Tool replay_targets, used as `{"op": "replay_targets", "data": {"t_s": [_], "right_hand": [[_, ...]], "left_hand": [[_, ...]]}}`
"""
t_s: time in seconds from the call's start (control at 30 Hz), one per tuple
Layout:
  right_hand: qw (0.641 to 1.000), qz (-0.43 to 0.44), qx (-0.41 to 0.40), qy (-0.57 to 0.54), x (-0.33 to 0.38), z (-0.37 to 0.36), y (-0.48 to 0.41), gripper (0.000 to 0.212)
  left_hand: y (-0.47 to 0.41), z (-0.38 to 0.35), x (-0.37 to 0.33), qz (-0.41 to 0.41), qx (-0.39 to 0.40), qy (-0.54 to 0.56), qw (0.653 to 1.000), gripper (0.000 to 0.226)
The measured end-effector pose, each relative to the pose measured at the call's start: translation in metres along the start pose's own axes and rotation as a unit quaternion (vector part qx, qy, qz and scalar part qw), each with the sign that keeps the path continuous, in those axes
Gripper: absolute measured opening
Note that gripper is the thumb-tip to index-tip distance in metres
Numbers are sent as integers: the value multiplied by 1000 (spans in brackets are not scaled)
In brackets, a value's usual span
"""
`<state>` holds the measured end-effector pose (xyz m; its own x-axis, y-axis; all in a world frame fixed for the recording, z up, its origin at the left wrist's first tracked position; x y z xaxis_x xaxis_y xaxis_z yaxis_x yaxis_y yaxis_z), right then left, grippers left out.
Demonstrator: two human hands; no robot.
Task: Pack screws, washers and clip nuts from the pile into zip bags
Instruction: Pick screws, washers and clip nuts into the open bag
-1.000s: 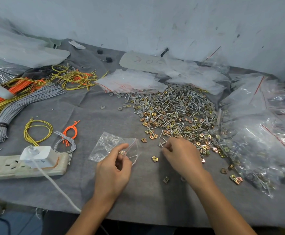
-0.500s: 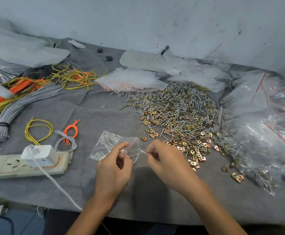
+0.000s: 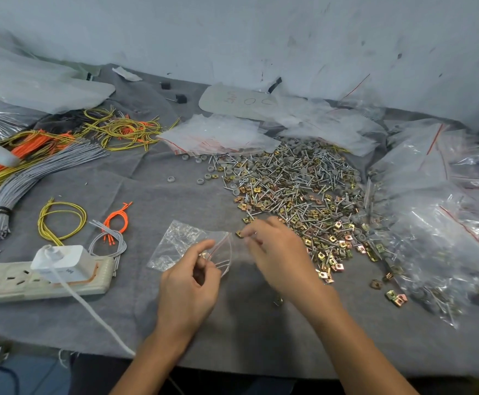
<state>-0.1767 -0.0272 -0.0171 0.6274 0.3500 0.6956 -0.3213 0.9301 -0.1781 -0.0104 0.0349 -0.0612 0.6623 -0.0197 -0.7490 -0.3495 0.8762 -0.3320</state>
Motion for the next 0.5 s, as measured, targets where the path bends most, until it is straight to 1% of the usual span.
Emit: {"op": "replay_targets", "data": {"t_s": [0.1,0.17,0.27,0.4,0.47,0.5], "right_hand": [[990,-57,27,126,-32,12,-9,25],[984,-74,35,161,-44,14,-10,24],[985,-85,30,149,-51,11,-9,19],[985,-77,27,153,-50,7,-7,10],[991,-60,19,120,-44,8,-3,10],[995,-50,15,83,-39,9,-1,11]], "left_hand": [[0,-1,-1,4,2,3,1000,35],[1,0,-2,4,4,4,1000,35],[0,1,-3,2,3,2,1000,35],[0,1,-4,3,4,2,1000,35],[0,1,-4,-1,5,1,1000,34],[0,1,-4,-3,5,1,1000,34]]}}
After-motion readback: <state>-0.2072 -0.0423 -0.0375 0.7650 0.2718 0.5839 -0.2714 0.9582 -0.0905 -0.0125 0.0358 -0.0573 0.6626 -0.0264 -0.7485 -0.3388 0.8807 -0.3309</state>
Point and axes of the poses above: each hand's wrist, its own y-axis away from the middle knuckle, its own z-axis out of the back of the hand, x = y × z, the point moved 5 cm from there along -y, towards the middle knuckle, and after that the axes turned 14 degrees about -y, right-handed, at the moved point
